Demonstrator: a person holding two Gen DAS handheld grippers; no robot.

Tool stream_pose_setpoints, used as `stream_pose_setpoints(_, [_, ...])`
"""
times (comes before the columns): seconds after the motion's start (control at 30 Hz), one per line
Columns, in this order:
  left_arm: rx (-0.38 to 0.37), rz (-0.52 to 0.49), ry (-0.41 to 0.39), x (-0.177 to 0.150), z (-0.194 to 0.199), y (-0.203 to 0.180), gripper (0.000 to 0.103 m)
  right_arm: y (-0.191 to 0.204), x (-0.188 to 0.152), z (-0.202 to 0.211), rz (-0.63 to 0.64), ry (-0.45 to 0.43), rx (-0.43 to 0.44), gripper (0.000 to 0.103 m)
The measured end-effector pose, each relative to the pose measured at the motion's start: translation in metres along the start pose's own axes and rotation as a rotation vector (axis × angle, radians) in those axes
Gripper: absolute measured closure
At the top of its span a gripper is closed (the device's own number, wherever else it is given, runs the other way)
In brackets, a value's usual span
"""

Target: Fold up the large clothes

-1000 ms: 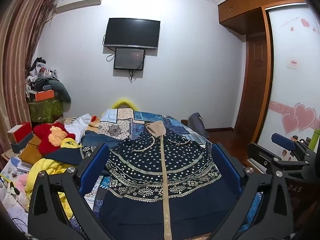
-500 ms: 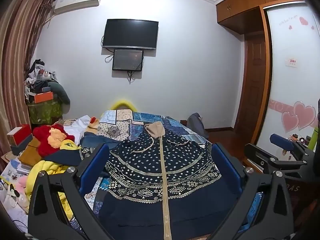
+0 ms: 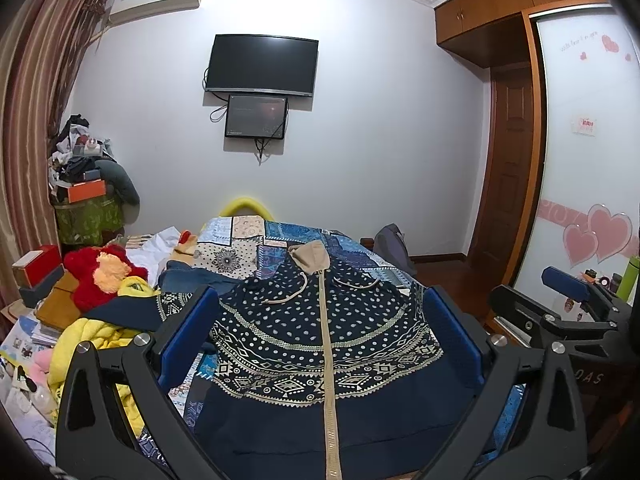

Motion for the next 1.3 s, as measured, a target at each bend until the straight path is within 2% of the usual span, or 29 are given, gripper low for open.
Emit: stream_pose_setpoints(1.3, [0.025, 0.017, 0.004, -0.0036, -0.0052, 0.0064, 0.000, 0.0023, 0.0055, -0.0040, -0.008, -0.015, 0.013, 0.000])
Point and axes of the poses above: each gripper's, at about its wrist camera, not at the fingertips, and z roughly against the way its jaws point, y to its left, x to its top, the point moved 5 cm from there along -z, roughly the way its jaws point, and after that the axes turned 7 degrees about x, right-handed, at the moved point
